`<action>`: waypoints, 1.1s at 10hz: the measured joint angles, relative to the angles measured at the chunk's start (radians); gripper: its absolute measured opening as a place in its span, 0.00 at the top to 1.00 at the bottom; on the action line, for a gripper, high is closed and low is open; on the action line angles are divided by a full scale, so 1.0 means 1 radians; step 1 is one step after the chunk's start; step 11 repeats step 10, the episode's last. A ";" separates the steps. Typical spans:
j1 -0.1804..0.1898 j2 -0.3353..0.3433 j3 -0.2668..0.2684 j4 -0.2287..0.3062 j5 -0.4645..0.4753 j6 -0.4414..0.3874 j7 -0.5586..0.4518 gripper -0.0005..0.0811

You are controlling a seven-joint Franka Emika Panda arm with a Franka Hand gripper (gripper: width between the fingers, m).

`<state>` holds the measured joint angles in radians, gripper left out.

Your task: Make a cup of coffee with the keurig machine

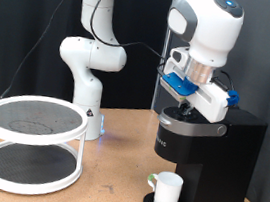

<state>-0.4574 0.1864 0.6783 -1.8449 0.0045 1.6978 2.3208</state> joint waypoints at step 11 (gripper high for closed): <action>-0.017 -0.224 -0.008 -0.147 0.124 0.165 -0.220 0.99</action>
